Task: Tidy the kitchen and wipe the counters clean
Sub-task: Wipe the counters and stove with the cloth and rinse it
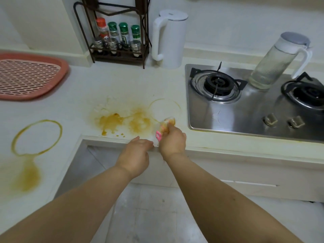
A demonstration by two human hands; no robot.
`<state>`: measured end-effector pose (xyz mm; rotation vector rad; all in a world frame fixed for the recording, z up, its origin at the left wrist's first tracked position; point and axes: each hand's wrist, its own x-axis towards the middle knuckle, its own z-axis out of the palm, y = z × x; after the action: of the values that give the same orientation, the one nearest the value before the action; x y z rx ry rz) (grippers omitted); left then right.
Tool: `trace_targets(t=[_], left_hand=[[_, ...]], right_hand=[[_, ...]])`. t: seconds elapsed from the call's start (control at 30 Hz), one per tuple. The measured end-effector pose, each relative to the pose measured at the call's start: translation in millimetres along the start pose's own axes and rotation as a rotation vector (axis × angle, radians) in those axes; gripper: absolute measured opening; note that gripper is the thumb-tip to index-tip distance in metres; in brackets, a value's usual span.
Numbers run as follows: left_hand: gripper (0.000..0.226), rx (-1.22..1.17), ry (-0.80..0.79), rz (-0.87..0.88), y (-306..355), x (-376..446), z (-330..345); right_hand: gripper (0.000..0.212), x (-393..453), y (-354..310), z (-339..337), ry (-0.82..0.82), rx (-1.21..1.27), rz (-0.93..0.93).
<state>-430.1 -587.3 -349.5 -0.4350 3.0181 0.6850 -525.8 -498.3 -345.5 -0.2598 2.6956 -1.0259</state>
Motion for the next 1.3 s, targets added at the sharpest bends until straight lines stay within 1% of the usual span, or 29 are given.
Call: trace_targets(t=[0.07,0.1,0.13,0.2,0.23,0.27,0.33,0.43,0.47,0.57,0.63,0.7,0.77,0.83,0.97,1.07,1.13,1.2,1.23,1.3], left_hand=[[0.048,0.017,0.017,-0.020,-6,-4,-8],[0.048,0.019,0.031,-0.029,-10,-5,-11],[0.048,0.020,0.042,-0.036,-14,-8,-15],[0.046,0.031,0.043,-0.062,-19,-11,-20],[0.045,0.033,0.037,-0.080,-22,-12,-20],[0.044,0.030,0.039,-0.094,-23,-13,-21],[0.044,0.022,0.041,-0.115,-27,-14,-22],[0.042,0.001,0.051,-0.123,-33,-18,-21],[0.042,-0.001,0.052,-0.123,-35,-19,-21],[0.049,0.009,0.042,-0.145,-44,-26,-24],[0.052,0.030,0.008,-0.128,-47,-29,-26],[0.054,0.061,-0.037,-0.104,-44,-30,-30],[0.055,0.071,-0.092,-0.107,-42,-33,-35],[0.057,0.084,-0.164,-0.122,-40,-32,-39],[0.053,0.089,-0.259,-0.194,-33,-28,-49],[0.059,0.029,-0.244,-0.241,-17,-27,-61],[0.065,-0.053,-0.191,-0.261,-4,-29,-73],[0.067,-0.178,-0.105,-0.292,6,-32,-83],[0.068,-0.282,-0.040,-0.338,11,-35,-90],[0.069,-0.571,0.065,-0.437,17,-45,-102]], right_hand=[[0.026,-4,-11,-11,-0.030,0.278,0.062],[0.025,-2,-11,-18,0.007,0.386,0.103],[0.024,1,-9,-26,0.072,0.436,0.129],[0.018,9,7,-46,0.199,0.415,0.185],[0.014,11,18,-55,0.227,0.387,0.222],[0.011,11,26,-62,0.235,0.378,0.259],[0.015,7,42,-66,0.222,0.269,0.282],[0.021,2,50,-47,0.181,-0.061,0.195],[0.021,2,45,-37,0.176,-0.096,0.172],[0.013,0,19,-6,0.122,0.001,0.105],[0.017,-6,2,9,0.103,0.048,0.056],[0.023,-8,-7,10,0.091,0.221,0.099],[0.020,-6,-7,-1,0.028,0.417,0.141],[0.014,-2,0,-17,0.023,0.543,0.182],[0.024,-6,-4,-58,0.035,0.745,0.213],[0.031,-6,-18,-87,-0.028,0.904,0.164],[0.032,-7,-31,-99,-0.107,1.012,0.153],[0.026,-10,-43,-101,-0.306,1.180,0.155],[0.021,-11,-50,-102,-0.435,1.225,0.148],[0.013,-17,-62,-97,-0.658,1.247,0.180]])
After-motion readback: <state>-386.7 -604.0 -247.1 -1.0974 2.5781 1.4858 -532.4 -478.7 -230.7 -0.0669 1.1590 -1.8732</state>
